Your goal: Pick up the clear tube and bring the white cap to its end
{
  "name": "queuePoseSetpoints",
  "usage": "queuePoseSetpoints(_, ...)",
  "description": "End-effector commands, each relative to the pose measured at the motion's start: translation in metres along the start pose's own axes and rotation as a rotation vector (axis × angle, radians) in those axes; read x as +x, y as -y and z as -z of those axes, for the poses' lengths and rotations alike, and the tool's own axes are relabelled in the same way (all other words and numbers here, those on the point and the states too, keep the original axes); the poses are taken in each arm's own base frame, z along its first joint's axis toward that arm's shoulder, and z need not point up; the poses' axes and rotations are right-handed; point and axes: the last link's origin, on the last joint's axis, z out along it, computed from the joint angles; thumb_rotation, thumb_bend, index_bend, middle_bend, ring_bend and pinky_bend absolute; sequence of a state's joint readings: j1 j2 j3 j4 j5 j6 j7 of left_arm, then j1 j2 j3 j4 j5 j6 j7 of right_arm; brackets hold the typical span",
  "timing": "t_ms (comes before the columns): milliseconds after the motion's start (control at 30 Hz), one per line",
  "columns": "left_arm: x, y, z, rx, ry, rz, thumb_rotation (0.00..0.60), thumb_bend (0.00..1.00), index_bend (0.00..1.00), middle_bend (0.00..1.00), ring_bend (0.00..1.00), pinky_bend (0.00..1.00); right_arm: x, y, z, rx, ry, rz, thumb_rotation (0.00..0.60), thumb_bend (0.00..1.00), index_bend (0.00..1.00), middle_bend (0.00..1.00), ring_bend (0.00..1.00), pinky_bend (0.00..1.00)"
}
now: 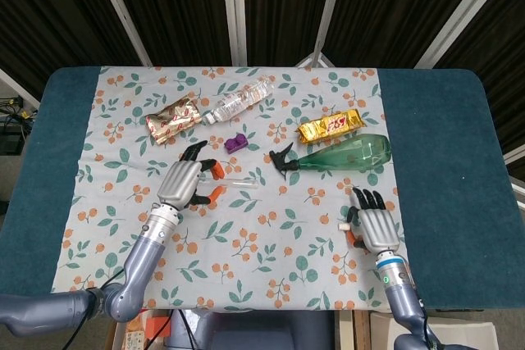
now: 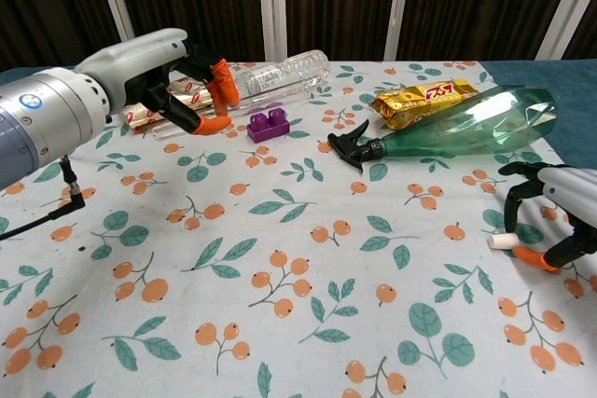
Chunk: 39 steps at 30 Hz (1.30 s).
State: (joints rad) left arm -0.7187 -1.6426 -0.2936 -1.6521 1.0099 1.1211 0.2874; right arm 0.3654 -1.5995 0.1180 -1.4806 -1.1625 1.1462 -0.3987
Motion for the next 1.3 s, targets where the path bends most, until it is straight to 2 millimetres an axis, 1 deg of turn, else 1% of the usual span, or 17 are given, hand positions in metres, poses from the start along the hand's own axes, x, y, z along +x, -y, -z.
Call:
queuePoseSetpoints(33,0.000,0.000,0.000,0.000,0.000,0.000,0.600,0.60,0.63,0.50,0.04,0.00,-0.001,0.000,0.000,0.001,0.001,0.000,0.600,0.38,0.52,0.10,0.01,0.00)
queuePoseSetpoints(467,0.000,0.000,0.000,0.001,-0.002,-0.002,0.600,0.60,0.63,0.50,0.04,0.00,-0.001,0.001,-0.002,0.012,-0.001,0.008,0.600,0.39,0.52,0.10,0.01,0.00)
queuePoseSetpoints(600,0.000,0.001,0.000,0.002,-0.001,-0.003,0.600,0.60,0.63,0.50,0.04,0.00,-0.003,0.001,-0.002,0.007,0.006,0.013,0.600,0.41,0.57,0.12,0.03,0.00)
queuePoseSetpoints(667,0.000,0.001,0.000,0.002,0.000,-0.003,0.600,0.60,0.63,0.50,0.05,0.00,-0.003,0.001,-0.001,0.006,0.005,0.014,0.600,0.44,0.60,0.13,0.04,0.00)
queuePoseSetpoints(800,0.000,0.000,0.000,0.001,0.000,-0.001,0.600,0.60,0.63,0.50,0.04,0.00,-0.001,0.003,-0.001,0.013,-0.011,0.009,0.600,0.46,0.61,0.14,0.05,0.00)
queuePoseSetpoints(1000,-0.002,-0.003,-0.003,-0.002,0.004,0.011,0.600,0.60,0.63,0.50,0.04,0.00,0.017,0.005,-0.006,0.036,-0.082,0.007,0.600,0.46,0.61,0.14,0.05,0.00)
queuePoseSetpoints(1167,-0.008,-0.013,-0.013,-0.009,0.012,0.047,0.600,0.60,0.63,0.50,0.04,0.00,0.045,0.005,-0.016,0.056,-0.178,0.013,0.600,0.46,0.61,0.15,0.06,0.00)
queuePoseSetpoints(1300,-0.018,-0.019,-0.023,0.015,0.039,0.150,0.600,0.60,0.63,0.50,0.05,0.00,0.065,0.004,-0.026,0.053,-0.229,0.002,0.600,0.46,0.61,0.15,0.06,0.00)
